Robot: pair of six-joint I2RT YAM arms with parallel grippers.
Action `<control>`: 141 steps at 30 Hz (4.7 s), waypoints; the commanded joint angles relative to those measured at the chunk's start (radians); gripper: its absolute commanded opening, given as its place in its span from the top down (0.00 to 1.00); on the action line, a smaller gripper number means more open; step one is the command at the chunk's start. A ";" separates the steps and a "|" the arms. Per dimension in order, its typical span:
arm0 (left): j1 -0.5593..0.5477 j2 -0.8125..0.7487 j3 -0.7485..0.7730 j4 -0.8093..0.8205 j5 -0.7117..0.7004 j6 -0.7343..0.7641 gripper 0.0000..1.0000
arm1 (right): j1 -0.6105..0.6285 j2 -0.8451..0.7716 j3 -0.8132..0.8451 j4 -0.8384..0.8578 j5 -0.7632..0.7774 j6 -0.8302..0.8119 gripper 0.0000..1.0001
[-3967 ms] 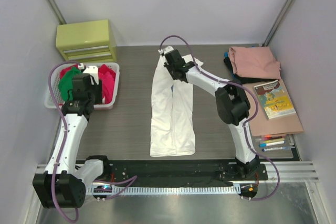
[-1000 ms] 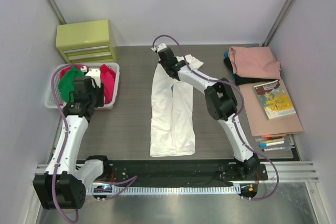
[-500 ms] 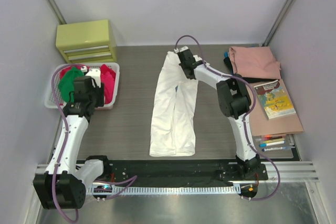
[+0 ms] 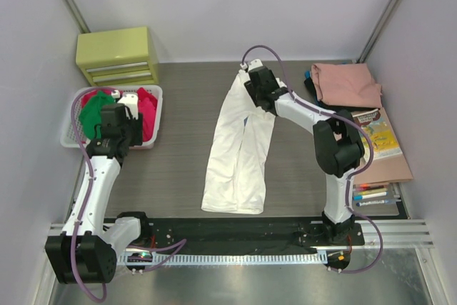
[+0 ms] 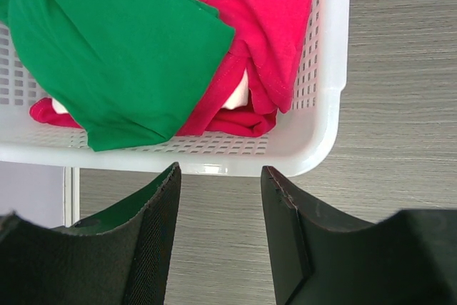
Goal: Fold and stack the t-shirts
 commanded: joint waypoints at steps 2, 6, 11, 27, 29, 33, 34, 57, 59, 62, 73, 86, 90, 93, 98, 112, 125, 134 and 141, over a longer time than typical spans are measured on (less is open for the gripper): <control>0.004 -0.024 -0.006 0.002 0.023 0.006 0.50 | -0.001 -0.171 -0.079 0.058 -0.053 0.002 0.28; 0.004 -0.038 -0.017 0.003 0.031 0.016 0.50 | -0.038 -0.260 -0.195 0.065 -0.053 0.026 0.28; 0.003 -0.023 -0.018 0.009 0.055 0.010 0.49 | -0.106 -0.311 -0.269 0.075 -0.036 0.006 0.55; 0.004 0.000 -0.010 -0.006 0.071 0.016 0.42 | -0.290 0.036 0.220 -0.189 -0.427 0.199 0.99; 0.004 0.003 -0.010 -0.006 0.069 0.018 0.42 | -0.278 0.025 0.206 -0.197 -0.447 0.168 0.99; 0.003 0.019 -0.009 0.003 0.066 0.010 0.42 | -0.201 -0.023 0.107 -0.162 -0.411 0.112 0.99; 0.003 0.023 -0.007 0.005 0.068 0.009 0.42 | -0.189 -0.020 0.099 -0.157 -0.398 0.105 0.99; 0.003 0.058 0.006 -0.010 0.048 0.023 0.42 | -0.181 0.474 0.702 -0.415 -0.452 0.173 0.99; 0.003 0.063 0.006 -0.007 0.046 0.021 0.42 | -0.179 0.512 0.741 -0.442 -0.487 0.168 0.99; 0.003 0.063 0.000 -0.006 0.042 0.023 0.42 | -0.169 0.575 0.824 -0.484 -0.493 0.159 0.99; 0.003 0.052 -0.015 -0.017 0.023 0.033 0.41 | -0.110 0.709 1.011 -0.525 -0.536 0.125 0.99; 0.003 0.042 -0.014 -0.044 0.023 0.039 0.41 | -0.046 0.718 1.018 -0.479 -0.549 0.073 0.92; 0.003 0.045 -0.015 -0.047 0.031 0.039 0.41 | -0.046 0.686 0.964 -0.447 -0.515 0.053 0.61; 0.004 0.048 -0.018 -0.049 0.037 0.039 0.41 | -0.046 0.631 0.885 -0.376 -0.470 0.036 0.31; 0.001 0.055 -0.023 -0.047 0.046 0.044 0.41 | -0.038 0.507 0.805 -0.271 -0.389 0.032 0.20; 0.003 0.046 0.026 -0.119 0.175 0.030 0.36 | -0.001 -0.281 0.182 -0.296 -0.403 0.087 0.17; 0.001 -0.012 0.276 -0.589 0.663 0.170 0.07 | -0.201 -1.084 -0.536 -0.614 -0.492 -0.100 0.09; -0.002 0.410 0.422 -0.806 1.001 0.200 0.04 | -0.210 -0.824 -0.350 -0.686 -0.742 0.035 0.10; -0.013 0.808 0.612 -1.103 1.350 0.416 0.00 | -0.265 -0.530 -0.217 -0.709 -1.150 0.039 0.12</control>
